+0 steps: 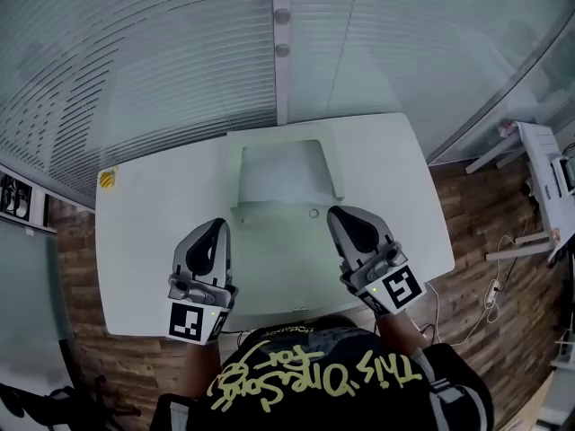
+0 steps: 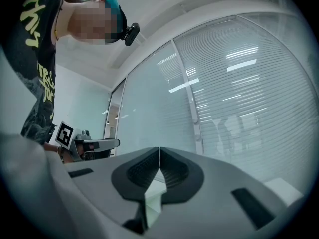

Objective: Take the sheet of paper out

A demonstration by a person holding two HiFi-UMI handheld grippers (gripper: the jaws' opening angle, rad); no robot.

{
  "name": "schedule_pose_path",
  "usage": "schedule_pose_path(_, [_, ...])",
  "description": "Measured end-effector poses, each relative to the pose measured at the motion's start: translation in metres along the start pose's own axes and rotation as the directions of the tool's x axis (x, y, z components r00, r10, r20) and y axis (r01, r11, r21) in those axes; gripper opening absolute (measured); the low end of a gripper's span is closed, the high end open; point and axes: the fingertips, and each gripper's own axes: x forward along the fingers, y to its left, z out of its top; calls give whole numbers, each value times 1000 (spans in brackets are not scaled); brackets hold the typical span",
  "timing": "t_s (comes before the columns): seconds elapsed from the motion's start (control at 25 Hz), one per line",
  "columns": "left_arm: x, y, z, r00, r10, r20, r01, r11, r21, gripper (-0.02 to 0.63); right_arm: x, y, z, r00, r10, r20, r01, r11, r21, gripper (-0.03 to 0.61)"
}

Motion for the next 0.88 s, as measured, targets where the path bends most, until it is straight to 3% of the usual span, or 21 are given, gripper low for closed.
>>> schedule_pose_path(0.2, [6,-2,-1,1000,-23,18,23,1000,-6,5,-1,-5,-4,1000,-19,0,19,999,28,8])
schedule_pose_path(0.36, [7,-3,-6,1000,-11,-16,11,1000,1,5,-1,-6,-6,1000,1,-13,0,1000,26,8])
schedule_pose_path(0.48, [11,-8,-4,1000,-12,1,12,1000,23,5,-1,-12,-6,999,22,-26,-21,1000,15,8])
schedule_pose_path(0.64, [12,-8,-9,999,18,-44,-17,999,39,6,-1,-18,-5,998,44,-34,-44,999,1,8])
schedule_pose_path(0.8, [23,-4,-3,1000,-13,-8,14,995,102,6,9,-25,-12,997,58,-47,-59,998,-9,8])
schedule_pose_path(0.88, [27,-2,-10,999,3,-54,2,995,104,6,12,-25,-14,996,68,-57,-69,997,-25,8])
